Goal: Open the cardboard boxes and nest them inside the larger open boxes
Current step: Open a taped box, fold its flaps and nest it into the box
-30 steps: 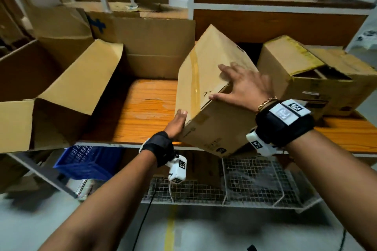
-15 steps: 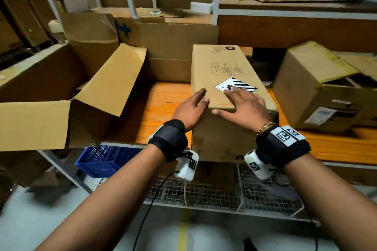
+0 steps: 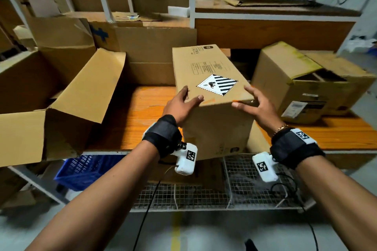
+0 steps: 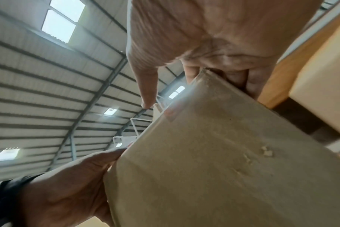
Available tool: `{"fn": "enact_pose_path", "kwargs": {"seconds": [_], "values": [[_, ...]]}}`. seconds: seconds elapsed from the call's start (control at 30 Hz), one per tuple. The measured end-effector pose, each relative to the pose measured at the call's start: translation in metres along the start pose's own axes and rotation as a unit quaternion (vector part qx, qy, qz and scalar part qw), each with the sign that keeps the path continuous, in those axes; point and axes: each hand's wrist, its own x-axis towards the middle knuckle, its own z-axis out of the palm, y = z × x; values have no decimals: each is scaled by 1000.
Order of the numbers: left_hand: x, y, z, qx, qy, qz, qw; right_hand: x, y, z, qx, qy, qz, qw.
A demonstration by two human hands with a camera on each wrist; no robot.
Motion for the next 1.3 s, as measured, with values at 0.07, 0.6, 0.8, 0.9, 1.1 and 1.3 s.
{"fn": "enact_pose_path", "kwargs": {"seconds": [0.07,0.6,0.8,0.9,1.1,1.3], "values": [[-2,-11,-3,-110,1,-29,994,0,-17,-2,-11,4,-28,1000],[-19,-129,-42,-92,97,-174,976,-31,-93,158,-309,-169,-272,896],[-45,-107,-40,-329,80,-140,930,-34,-73,187,-281,-263,-211,899],[-36,-98,-46,-276,96,-131,947,-10,-62,159,-302,-214,-160,915],[-17,-86,-32,-59,121,-91,987,20,-31,115,-373,-202,8,906],[-4,-86,-44,46,128,-68,988,29,-26,86,-299,-110,-8,948]]}}
